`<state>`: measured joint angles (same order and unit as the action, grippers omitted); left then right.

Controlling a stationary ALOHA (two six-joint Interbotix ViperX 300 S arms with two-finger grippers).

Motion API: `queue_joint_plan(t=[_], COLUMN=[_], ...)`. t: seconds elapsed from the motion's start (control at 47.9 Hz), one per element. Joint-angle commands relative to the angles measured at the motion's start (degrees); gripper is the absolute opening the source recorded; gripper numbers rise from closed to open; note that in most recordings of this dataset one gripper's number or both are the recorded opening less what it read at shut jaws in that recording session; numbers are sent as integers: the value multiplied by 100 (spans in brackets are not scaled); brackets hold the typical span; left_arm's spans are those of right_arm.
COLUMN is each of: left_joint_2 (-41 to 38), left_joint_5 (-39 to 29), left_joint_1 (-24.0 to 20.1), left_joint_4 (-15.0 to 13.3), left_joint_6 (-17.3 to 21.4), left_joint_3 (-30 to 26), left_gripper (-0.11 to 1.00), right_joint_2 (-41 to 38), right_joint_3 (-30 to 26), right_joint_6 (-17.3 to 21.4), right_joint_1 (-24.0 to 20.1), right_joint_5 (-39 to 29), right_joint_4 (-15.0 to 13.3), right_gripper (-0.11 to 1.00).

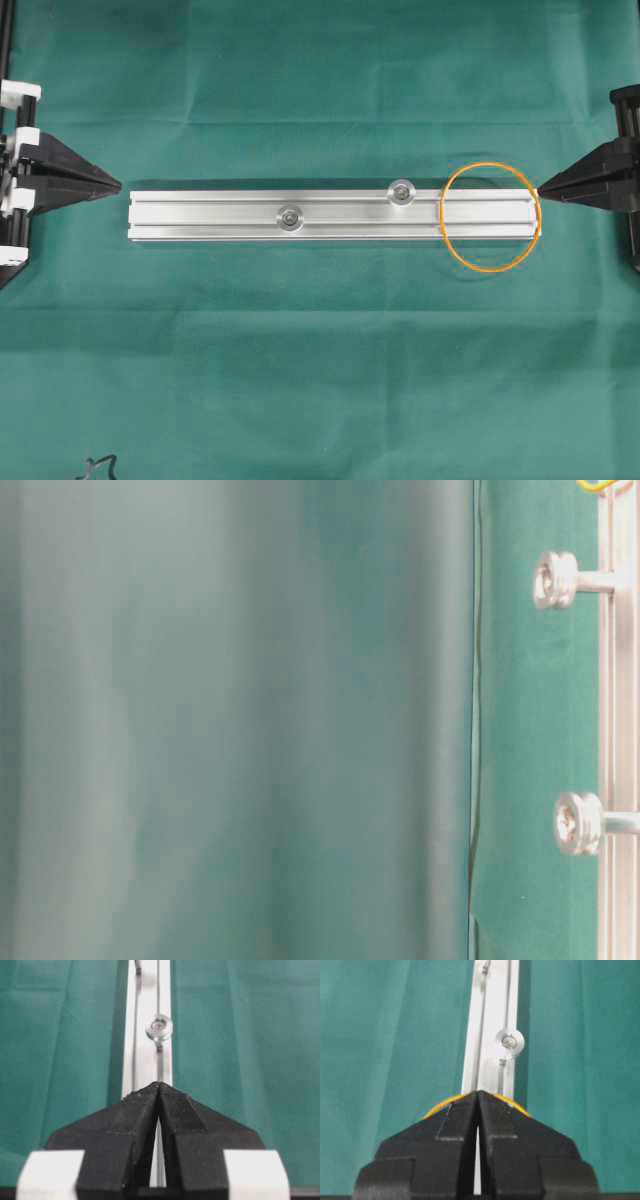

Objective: Hook the rubber onto the shaft.
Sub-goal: 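Open the right gripper and move it toward the orange rubber band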

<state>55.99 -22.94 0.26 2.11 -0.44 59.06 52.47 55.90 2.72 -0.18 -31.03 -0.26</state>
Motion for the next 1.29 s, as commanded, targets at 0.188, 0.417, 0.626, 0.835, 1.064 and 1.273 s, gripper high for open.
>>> queue_joint_plan(t=[0.188,0.417,0.626,0.835,1.064,1.273], left_joint_2=[-44,-44,-44,-44,-44,-44], left_joint_5=[26,18,9,9,9,9], left_joint_1=[9,9,9,9,9,18], left_joint_4=[9,0,9,0,9,0], left_joint_6=[0,9,9,9,0,9], left_joint_3=[-211,-229,-229,-229,-237,-237], left_gripper=[0,0,0,0,0,0], right_joint_2=[-44,-158,-439,-773,-1099,-1116], right_joint_3=[-220,-387,-756,-1099,-1239,-1266], right_joint_6=[9,176,448,650,791,800], right_joint_1=[0,0,-9,-9,-9,-9], right_joint_5=[-105,-905,-2232,-3375,-4104,-4104], right_joint_4=[18,26,26,18,9,9], right_gripper=[3,3,3,3,3,3])
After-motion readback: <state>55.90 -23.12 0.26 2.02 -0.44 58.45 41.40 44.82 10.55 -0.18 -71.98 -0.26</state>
